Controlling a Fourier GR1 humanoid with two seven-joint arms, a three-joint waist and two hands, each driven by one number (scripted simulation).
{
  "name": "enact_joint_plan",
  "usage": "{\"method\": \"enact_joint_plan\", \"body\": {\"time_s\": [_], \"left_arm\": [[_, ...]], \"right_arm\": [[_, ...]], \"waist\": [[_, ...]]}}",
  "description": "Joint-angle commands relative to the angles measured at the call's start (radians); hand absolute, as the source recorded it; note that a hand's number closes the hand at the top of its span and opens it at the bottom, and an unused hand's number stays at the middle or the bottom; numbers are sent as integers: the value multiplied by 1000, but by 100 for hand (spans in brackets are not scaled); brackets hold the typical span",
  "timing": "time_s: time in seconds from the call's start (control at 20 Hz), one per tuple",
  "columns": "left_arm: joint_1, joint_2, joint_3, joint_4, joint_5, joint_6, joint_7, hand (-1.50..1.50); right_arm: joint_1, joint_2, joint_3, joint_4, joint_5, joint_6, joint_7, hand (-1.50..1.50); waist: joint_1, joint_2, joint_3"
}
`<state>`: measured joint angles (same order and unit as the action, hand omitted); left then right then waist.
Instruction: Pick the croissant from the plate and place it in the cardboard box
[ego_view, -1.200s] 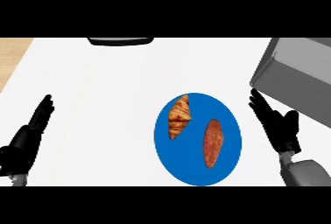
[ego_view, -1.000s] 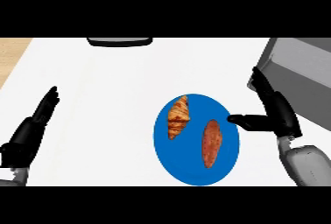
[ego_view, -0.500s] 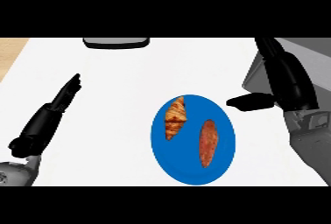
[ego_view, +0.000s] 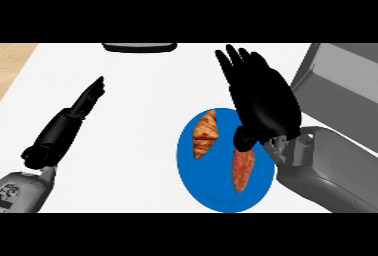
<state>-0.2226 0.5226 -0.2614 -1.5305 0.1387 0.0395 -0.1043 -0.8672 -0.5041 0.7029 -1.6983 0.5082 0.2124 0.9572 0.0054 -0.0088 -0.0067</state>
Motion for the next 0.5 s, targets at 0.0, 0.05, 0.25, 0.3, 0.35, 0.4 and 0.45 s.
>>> {"method": "enact_joint_plan", "body": {"time_s": [0.0,0.05,0.25,0.3,0.35,0.4,0.45], "left_arm": [[-16,-16,-11,9,-3,-14,0,0],[-11,-32,-25,6,-10,-8,-5,0],[-28,-23,-9,14,-8,-12,16,0],[-58,-17,13,39,4,-28,10,0],[-17,-27,-12,-1,-6,-19,1,0],[-37,-23,-1,13,-7,-16,14,0],[-23,-19,-9,21,-19,-22,-1,0]], "right_arm": [[-88,114,87,108,-41,212,174,-150],[-103,144,85,126,-71,252,202,-150],[-147,301,123,259,-133,324,304,-150],[-180,317,100,287,-145,338,308,-150],[-208,341,111,347,-148,353,322,-150],[-225,336,115,401,-143,363,306,-150],[-225,376,124,416,-151,365,342,-150]], "waist": [[18,8,1],[16,7,1],[24,6,1],[11,8,2],[34,5,1],[30,9,1],[23,6,1]]}}
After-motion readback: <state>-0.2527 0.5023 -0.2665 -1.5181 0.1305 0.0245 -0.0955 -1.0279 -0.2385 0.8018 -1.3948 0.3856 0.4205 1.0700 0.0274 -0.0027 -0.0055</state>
